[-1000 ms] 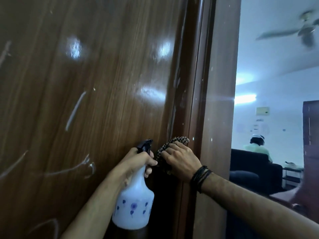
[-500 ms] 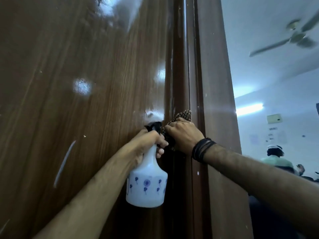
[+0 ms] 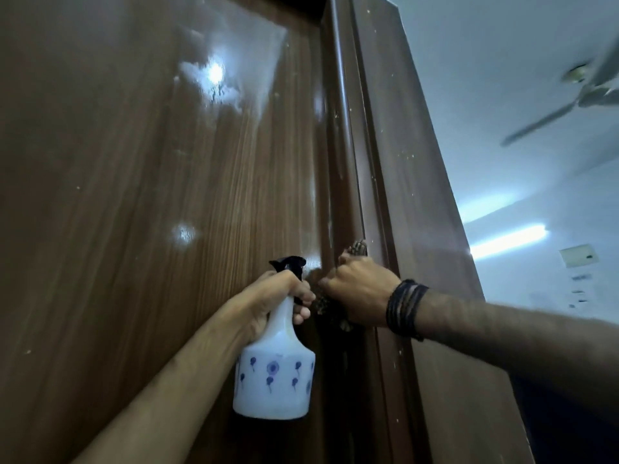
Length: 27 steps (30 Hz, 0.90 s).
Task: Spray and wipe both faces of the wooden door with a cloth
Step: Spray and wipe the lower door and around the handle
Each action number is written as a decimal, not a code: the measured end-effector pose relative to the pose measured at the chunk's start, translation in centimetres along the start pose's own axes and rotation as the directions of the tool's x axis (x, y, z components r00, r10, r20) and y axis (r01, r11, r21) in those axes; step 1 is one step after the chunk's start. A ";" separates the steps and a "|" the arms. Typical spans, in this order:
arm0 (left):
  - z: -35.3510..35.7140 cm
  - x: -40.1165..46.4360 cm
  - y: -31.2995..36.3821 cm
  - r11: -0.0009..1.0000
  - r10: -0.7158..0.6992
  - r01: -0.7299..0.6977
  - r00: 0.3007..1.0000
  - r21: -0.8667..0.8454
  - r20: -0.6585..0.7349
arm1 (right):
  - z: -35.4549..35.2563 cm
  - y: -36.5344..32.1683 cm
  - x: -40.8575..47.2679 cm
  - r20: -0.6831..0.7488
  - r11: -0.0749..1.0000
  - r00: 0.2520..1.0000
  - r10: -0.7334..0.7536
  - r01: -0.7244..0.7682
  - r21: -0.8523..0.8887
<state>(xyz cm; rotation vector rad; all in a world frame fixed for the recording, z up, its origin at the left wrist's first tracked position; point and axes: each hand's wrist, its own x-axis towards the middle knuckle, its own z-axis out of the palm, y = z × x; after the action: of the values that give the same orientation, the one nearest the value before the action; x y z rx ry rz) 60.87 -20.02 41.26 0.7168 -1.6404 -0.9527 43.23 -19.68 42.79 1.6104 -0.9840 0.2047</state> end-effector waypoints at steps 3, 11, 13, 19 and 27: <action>-0.3 0.5 1.4 0.997 -0.026 0.028 0.999 0.076 -0.028 | 0.7 -0.8 -1.2 0.036 0.994 0.993 -0.110 0.110 0.004; 0.6 3.5 4.4 0.990 -0.027 0.042 0.994 0.137 -0.106 | -0.6 6.5 6.5 -0.191 0.995 0.978 0.088 -0.076 0.072; 0.9 4.5 5.7 0.991 -0.011 0.028 0.992 0.131 -0.126 | -0.9 9.0 9.4 -0.264 0.989 0.953 0.149 -0.141 0.048; 2.0 5.4 8.0 0.993 0.029 -0.007 0.982 0.118 -0.188 | -1.0 13.1 14.3 -0.324 0.952 0.896 0.305 -0.295 0.078; 1.8 3.8 6.5 0.989 0.021 0.011 0.976 0.147 -0.219 | -0.8 8.2 10.7 -0.291 0.948 0.905 0.309 -0.270 0.167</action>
<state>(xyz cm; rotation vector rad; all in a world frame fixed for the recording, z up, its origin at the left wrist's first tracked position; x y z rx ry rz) 58.16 -19.50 48.49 0.8858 -1.5256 -0.7252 44.66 -23.80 55.63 1.4759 -0.9703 0.7187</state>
